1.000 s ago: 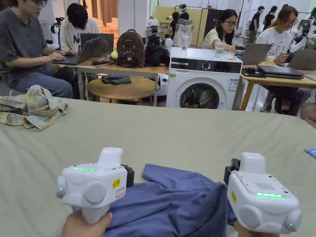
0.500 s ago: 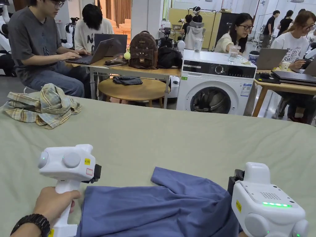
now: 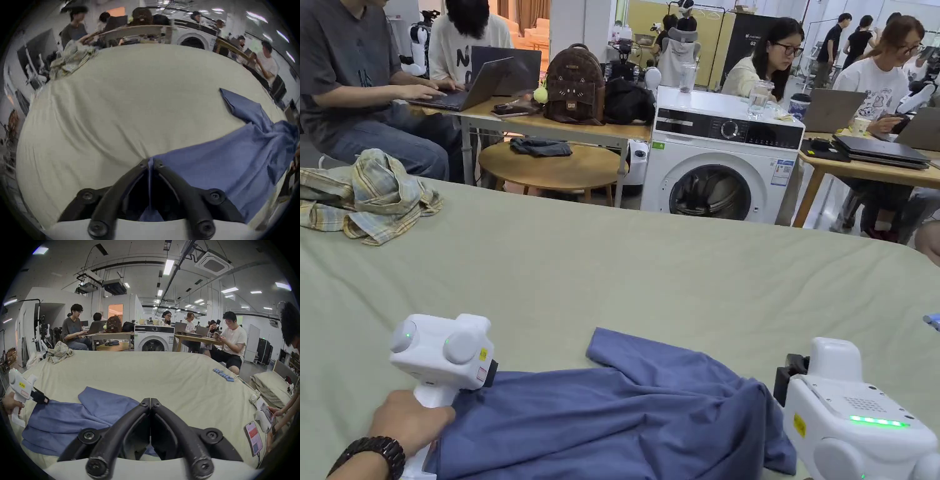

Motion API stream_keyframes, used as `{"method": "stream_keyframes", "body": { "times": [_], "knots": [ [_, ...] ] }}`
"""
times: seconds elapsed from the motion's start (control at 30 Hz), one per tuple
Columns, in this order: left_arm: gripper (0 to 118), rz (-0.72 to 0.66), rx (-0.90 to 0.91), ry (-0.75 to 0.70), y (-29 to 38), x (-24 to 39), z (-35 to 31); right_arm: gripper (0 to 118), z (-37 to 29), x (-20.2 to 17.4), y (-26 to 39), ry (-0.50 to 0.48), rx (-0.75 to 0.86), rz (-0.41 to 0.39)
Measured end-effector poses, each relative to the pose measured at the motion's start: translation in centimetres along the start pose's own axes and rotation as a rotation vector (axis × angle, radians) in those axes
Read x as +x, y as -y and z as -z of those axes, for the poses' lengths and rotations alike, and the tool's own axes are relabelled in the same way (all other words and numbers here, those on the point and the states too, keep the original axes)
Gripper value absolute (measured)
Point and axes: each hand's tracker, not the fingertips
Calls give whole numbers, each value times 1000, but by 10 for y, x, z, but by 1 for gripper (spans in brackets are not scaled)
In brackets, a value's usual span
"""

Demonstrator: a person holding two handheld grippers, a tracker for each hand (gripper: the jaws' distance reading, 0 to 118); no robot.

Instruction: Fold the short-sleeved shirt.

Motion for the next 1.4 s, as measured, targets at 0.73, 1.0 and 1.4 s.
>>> {"method": "stream_keyframes", "body": {
  "times": [0.73, 1.0, 1.4],
  "knots": [
    [0, -96, 156, 82, 38, -24, -62, 16, 76, 28, 78, -39, -510, 26],
    [0, -102, 182, 89, 33, -27, -66, 0, 63, 40, 51, -52, -378, 53],
    [0, -129, 389, 48, -41, -55, -142, 0, 26, 53, -77, -60, -87, 66]
  ]
}}
